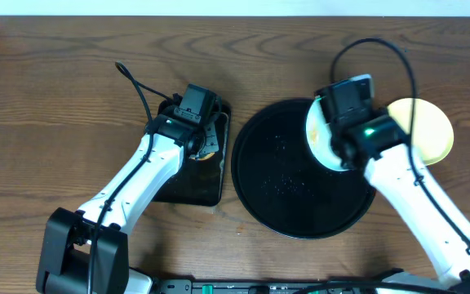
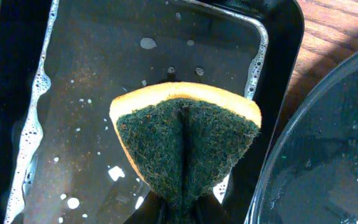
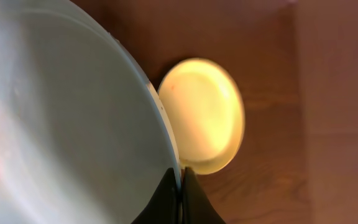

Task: Clean dirty plates on tray and stack at the side
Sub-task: 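Lift the green plate with the right gripper and stack it on the yellow plate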

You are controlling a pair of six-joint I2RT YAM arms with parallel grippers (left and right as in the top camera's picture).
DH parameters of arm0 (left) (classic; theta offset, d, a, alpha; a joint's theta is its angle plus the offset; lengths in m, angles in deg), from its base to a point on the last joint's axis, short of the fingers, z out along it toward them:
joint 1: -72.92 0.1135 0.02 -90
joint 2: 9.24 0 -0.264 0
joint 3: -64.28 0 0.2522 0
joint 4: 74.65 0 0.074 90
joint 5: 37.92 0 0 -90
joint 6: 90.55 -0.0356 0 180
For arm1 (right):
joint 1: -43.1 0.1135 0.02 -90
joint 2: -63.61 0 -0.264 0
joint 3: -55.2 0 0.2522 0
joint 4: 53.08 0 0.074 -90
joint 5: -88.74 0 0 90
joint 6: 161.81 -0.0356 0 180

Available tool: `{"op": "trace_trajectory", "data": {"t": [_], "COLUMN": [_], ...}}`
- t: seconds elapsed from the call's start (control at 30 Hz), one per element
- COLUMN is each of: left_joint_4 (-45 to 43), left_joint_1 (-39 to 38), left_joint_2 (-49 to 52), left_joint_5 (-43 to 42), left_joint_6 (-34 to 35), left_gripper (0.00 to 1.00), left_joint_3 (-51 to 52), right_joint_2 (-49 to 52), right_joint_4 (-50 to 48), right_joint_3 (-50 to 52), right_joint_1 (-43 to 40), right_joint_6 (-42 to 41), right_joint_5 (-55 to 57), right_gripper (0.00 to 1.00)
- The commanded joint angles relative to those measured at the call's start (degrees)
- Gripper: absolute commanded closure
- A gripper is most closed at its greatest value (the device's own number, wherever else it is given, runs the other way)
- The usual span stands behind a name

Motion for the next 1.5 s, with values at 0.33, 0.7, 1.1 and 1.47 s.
{"op": "trace_trajectory", "data": {"t": [0.33,0.7,1.1,1.47], "left_joint_4": [0.0,0.0,-1.4,-6.3], "left_joint_1": [0.2,0.2,0.2,0.6], "left_joint_2": [0.0,0.0,0.0,7.6], "left_joint_5": [0.9,0.9,1.0,5.6], "left_joint_6": [-0.8,-0.8,-7.5,-18.5], "left_gripper": [0.88,0.88,0.92,0.92], "left_joint_3": [0.3,0.3,0.3,0.5], "right_joint_2": [-0.8,-0.8,-0.8,-0.8], "right_joint_4": [-3.9,-4.4,-4.9,-5.2], "right_joint_3": [-1.2,-1.2,-1.2,-1.2], "right_joint_1": [11.0,11.0,5.4,-17.6], "right_joint_6": [4.4,4.4,-5.0,-13.0], "right_joint_5": [23.5,23.5,14.5,-11.2], "right_gripper": [0.99,0.99,0.99,0.99]}}
